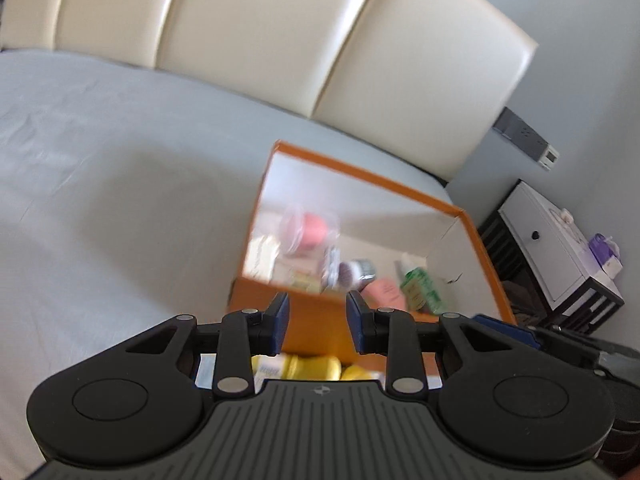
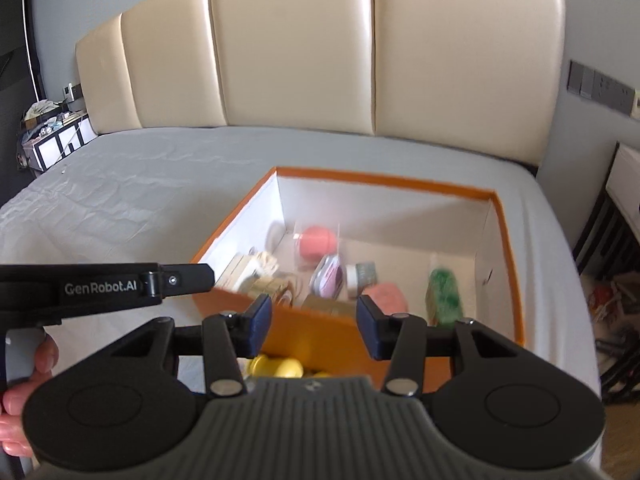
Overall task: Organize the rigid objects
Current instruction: 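Withdraw both open tools toward the yellow bottle and tape measure, then grasp the yellow bottle with the left tool while the right tool grasps the yellow tape measure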
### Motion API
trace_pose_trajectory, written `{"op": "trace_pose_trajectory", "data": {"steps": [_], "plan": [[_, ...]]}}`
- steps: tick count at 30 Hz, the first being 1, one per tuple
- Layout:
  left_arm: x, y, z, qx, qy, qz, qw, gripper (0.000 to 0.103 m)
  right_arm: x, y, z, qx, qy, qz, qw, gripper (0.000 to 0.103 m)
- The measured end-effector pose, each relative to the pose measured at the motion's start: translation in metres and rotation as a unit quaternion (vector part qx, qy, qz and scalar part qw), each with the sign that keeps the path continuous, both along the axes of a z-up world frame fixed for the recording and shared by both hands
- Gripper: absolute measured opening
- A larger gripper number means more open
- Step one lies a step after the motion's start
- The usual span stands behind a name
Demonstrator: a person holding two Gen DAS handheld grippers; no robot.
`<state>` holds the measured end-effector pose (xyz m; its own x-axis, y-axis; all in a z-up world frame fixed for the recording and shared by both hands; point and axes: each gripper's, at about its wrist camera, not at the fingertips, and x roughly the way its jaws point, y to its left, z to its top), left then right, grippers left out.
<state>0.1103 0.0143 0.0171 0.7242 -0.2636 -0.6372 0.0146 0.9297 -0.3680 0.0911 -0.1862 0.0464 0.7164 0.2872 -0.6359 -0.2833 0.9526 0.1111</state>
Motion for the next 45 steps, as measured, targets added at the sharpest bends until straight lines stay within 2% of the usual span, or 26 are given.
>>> {"op": "trace_pose_trajectory", "data": {"steps": [5, 10, 14, 17, 19, 22, 25, 28, 31, 33, 35, 37, 42, 45], "plan": [[-0.016, 0.013, -0.031, 0.002, 0.031, 0.022, 0.9993, 0.034, -0.017, 0.008, -0.034, -0.011, 0.029, 0.001, 1.0, 0.047], [-0.028, 0.011, -0.051, 0.007, 0.04, 0.01, 0.9991, 0.034, -0.019, 0.013, -0.065, -0.011, 0.055, -0.007, 0.998, 0.047], [-0.027, 0.009, -0.064, -0.008, 0.043, 0.014, 0.9989, 0.036, -0.014, 0.006, -0.087, 0.004, 0.076, -0.035, 0.996, 0.049], [-0.02, -0.003, -0.068, 0.031, 0.017, -0.023, 0.9991, 0.041, -0.012, 0.003, -0.102, 0.009, 0.085, -0.045, 0.995, 0.054], [-0.016, -0.015, -0.071, 0.078, -0.014, -0.065, 0.9947, 0.042, -0.009, 0.002, -0.111, 0.012, 0.094, -0.048, 0.994, 0.054], [-0.012, -0.026, -0.074, 0.15, -0.049, -0.127, 0.9794, 0.047, -0.003, -0.004, -0.119, 0.03, 0.11, -0.05, 0.992, 0.054], [-0.005, -0.035, -0.077, 0.202, -0.063, -0.198, 0.9569, 0.05, 0.003, -0.013, -0.122, 0.051, 0.12, -0.063, 0.989, 0.055], [-0.002, -0.043, -0.082, 0.236, -0.068, -0.262, 0.9333, 0.05, 0.009, -0.021, -0.124, 0.083, 0.128, -0.076, 0.985, 0.059], [-0.003, -0.056, -0.089, 0.292, -0.082, -0.312, 0.9002, 0.05, 0.014, -0.024, -0.125, 0.107, 0.128, -0.088, 0.982, 0.063], [-0.008, -0.066, -0.095, 0.342, -0.1, -0.338, 0.871, 0.054, 0.017, -0.025, -0.125, 0.113, 0.128, -0.091, 0.981, 0.063], [-0.014, -0.073, -0.1, 0.384, -0.116, -0.354, 0.8446, 0.054, 0.02, -0.026, -0.126, 0.119, 0.128, -0.09, 0.981, 0.063], [-0.019, -0.074, -0.101, 0.398, -0.124, -0.363, 0.8333, 0.053, 0.023, -0.028, -0.128, 0.126, 0.132, -0.092, 0.979, 0.064], [-0.027, -0.08, -0.101, 0.415, -0.122, -0.371, 0.8217, 0.05, 0.028, -0.025, -0.129, 0.125, 0.133, -0.085, 0.98, 0.066], [-0.02, -0.094, -0.098, 0.419, -0.112, -0.374, 0.8197, 0.05, 0.027, -0.018, -0.132, 0.115, 0.134, -0.074, 0.981, 0.067]]}}
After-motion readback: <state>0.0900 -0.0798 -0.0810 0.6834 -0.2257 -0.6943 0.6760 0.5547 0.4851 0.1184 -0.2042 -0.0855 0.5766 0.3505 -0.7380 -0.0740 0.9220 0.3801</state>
